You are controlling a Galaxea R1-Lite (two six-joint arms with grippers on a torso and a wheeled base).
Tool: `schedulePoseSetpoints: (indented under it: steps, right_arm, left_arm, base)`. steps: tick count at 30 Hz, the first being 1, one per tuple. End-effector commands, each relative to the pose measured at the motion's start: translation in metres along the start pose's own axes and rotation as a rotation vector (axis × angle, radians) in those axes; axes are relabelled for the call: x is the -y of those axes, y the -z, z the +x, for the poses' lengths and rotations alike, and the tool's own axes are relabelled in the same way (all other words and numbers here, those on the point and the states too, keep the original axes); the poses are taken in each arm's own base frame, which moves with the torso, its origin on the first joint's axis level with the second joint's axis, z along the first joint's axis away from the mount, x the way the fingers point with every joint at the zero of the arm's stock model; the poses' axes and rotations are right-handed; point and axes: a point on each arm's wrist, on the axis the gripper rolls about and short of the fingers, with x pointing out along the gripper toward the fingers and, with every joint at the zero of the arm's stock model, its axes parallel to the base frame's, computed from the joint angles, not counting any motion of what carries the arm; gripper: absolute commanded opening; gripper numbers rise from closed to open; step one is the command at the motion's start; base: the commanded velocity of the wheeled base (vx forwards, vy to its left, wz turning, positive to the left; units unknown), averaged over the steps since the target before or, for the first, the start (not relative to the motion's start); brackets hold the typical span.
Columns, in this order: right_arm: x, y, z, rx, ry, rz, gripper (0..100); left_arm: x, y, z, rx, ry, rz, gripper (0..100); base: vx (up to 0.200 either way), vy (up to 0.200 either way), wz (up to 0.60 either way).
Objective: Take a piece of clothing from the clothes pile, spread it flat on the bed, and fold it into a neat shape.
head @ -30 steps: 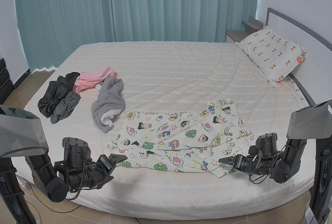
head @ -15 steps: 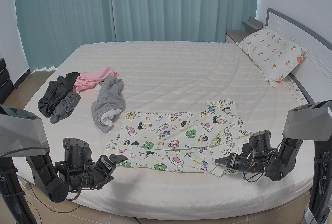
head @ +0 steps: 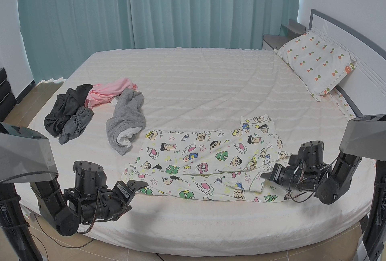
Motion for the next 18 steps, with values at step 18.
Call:
schedulePoseSetpoints:
  steps: [18]
  right_arm:
    - [-0.034, -0.052, -0.042, 0.166, -0.075, -0.035, 0]
  left_arm:
    - [0.011, -0.010, 0.003, 0.156, 0.021, 0.123, 100]
  base:
    - [0.000, 0.000, 0.00]
